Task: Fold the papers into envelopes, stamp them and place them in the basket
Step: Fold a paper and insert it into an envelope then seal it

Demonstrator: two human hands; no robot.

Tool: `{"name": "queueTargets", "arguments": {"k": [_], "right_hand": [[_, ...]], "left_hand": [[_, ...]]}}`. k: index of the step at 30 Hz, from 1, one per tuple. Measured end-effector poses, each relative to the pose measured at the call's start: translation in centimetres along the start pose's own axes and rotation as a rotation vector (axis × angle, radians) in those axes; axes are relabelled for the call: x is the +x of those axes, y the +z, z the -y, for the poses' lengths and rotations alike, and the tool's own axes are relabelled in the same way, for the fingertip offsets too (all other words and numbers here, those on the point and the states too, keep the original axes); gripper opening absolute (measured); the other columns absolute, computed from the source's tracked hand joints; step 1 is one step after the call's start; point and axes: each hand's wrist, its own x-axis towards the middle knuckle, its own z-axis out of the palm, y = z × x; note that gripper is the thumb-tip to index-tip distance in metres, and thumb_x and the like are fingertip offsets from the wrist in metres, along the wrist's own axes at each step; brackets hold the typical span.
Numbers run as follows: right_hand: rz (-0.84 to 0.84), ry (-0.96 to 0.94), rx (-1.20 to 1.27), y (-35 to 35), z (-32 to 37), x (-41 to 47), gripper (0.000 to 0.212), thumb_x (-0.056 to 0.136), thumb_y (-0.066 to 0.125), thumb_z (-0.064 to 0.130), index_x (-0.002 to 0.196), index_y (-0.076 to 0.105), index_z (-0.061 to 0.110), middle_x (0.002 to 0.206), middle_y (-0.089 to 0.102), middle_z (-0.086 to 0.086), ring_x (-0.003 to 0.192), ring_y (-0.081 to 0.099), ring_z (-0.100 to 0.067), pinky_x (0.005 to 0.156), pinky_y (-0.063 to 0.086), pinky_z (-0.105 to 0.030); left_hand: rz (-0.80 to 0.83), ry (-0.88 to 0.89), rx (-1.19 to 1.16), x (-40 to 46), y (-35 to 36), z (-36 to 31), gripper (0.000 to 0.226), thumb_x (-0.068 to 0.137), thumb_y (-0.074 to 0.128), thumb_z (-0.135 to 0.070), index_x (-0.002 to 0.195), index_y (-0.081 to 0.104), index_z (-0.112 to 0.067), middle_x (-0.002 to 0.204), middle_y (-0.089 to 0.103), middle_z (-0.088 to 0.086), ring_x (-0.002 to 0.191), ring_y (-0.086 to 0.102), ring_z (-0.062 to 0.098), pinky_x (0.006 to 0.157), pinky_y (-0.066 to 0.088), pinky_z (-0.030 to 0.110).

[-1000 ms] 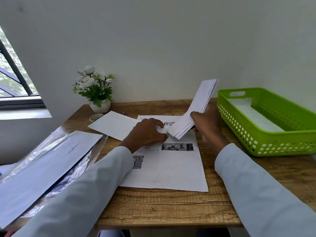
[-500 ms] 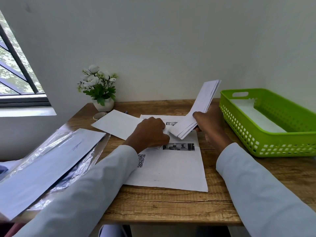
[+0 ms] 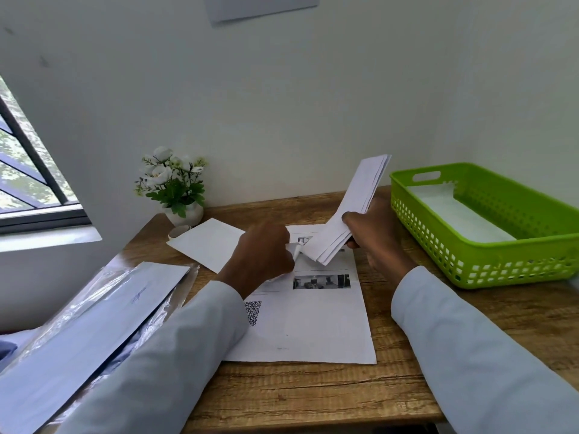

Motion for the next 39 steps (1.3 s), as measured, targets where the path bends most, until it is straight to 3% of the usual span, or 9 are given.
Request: {"name": "queueTargets", "arguments": {"k": [5,9,12,17,21,24,28,32,39], "right_hand": [[0.019,0.005,0.015,0.1,0.0,0.2,0.017,0.088,0.061,0.006,0.1,0.053,0.015,0.098,0.066,-0.006,0.079,0.07,-0.022,0.048,0.051,-0.026],[-0.006,-0.027,-0.005,0.1,0.0,0.1,0.017,0.087,0.061,0.006,0.097,0.052,0.016,0.099,0.066,-0.007,0.078,0.069,-0.021,0.051,0.054,-0.028],[-0.072,-0.067,-0.046,0.2,-0.2,0.0,0.018,0.088,0.061,0.006,0.1,0.053,0.016,0.102,0.067,-0.007,0.079,0.07,-0.025,0.052,0.057,-0.033],[-0.184,-0.178,-0.171,0.9,0.0,-0.6,0.023,0.089,0.065,0.014,0.109,0.056,0.01,0.112,0.067,-0.011,0.093,0.068,-0.029,0.07,0.061,-0.047],[-0.182,-0.216,-0.168,1.2,0.1,-0.9,0.021,0.089,0.063,0.011,0.108,0.056,0.006,0.105,0.066,-0.009,0.085,0.067,-0.025,0.06,0.06,-0.038],[-0.164,-0.2,-0.164,1.5,0.1,-1.1,0.024,0.088,0.063,0.008,0.112,0.056,0.006,0.1,0.062,-0.005,0.077,0.062,-0.018,0.047,0.047,-0.018],[-0.169,-0.13,-0.161,1.8,-0.1,-1.3,0.029,0.091,0.061,0.01,0.118,0.049,0.006,0.106,0.061,-0.01,0.078,0.06,-0.021,0.063,0.06,-0.038],[-0.097,-0.135,-0.159,1.9,-0.5,-1.4,0.035,0.092,0.061,0.014,0.123,0.048,0.006,0.113,0.064,-0.011,0.094,0.066,-0.029,0.073,0.06,-0.046],[0.132,0.08,0.071,2.3,-1.2,-1.7,0.032,0.081,0.074,0.018,0.112,0.067,0.013,0.105,0.073,-0.004,0.092,0.07,-0.023,0.081,0.06,-0.041]], "left_hand": [[-0.022,-0.117,-0.223,0.6,0.2,0.0,0.012,0.077,0.067,-0.017,0.076,0.076,-0.01,0.078,0.072,0.005,0.072,0.065,0.023,0.056,0.043,0.024],[0.001,-0.206,-0.479,0.6,0.6,-0.5,0.016,0.077,0.065,-0.011,0.064,0.074,-0.007,0.061,0.071,0.006,0.05,0.064,0.019,0.05,0.048,0.02],[-0.011,-0.254,-0.612,0.5,1.0,-0.7,0.017,0.078,0.064,-0.011,0.067,0.074,-0.003,0.065,0.073,0.009,0.05,0.068,0.023,0.056,0.058,0.029],[-0.069,-0.27,-0.634,0.7,0.9,-1.6,0.015,0.077,0.067,-0.011,0.07,0.072,0.001,0.065,0.072,0.007,0.049,0.068,0.02,0.057,0.06,0.035],[-0.065,-0.252,-0.574,0.8,0.8,-2.1,0.018,0.074,0.067,-0.016,0.065,0.067,0.0,0.057,0.068,0.008,0.045,0.062,0.02,0.055,0.056,0.029],[-0.039,-0.216,-0.55,0.6,0.5,-2.7,0.02,0.076,0.066,-0.016,0.067,0.067,0.001,0.057,0.068,0.01,0.044,0.059,0.019,0.053,0.052,0.026],[-0.001,-0.252,-0.66,0.8,0.7,-3.2,0.02,0.083,0.065,-0.014,0.069,0.065,0.0,0.06,0.068,0.011,0.047,0.066,0.025,0.052,0.056,0.027],[-0.042,-0.323,-0.805,0.9,0.9,-2.8,0.017,0.083,0.063,-0.011,0.073,0.064,0.003,0.06,0.068,0.014,0.053,0.069,0.029,0.057,0.061,0.038],[-0.073,-0.287,-0.942,1.1,1.1,-1.8,0.02,0.09,0.064,-0.017,0.084,0.069,0.002,0.073,0.072,0.013,0.055,0.069,0.018,0.06,0.062,0.034]]}}
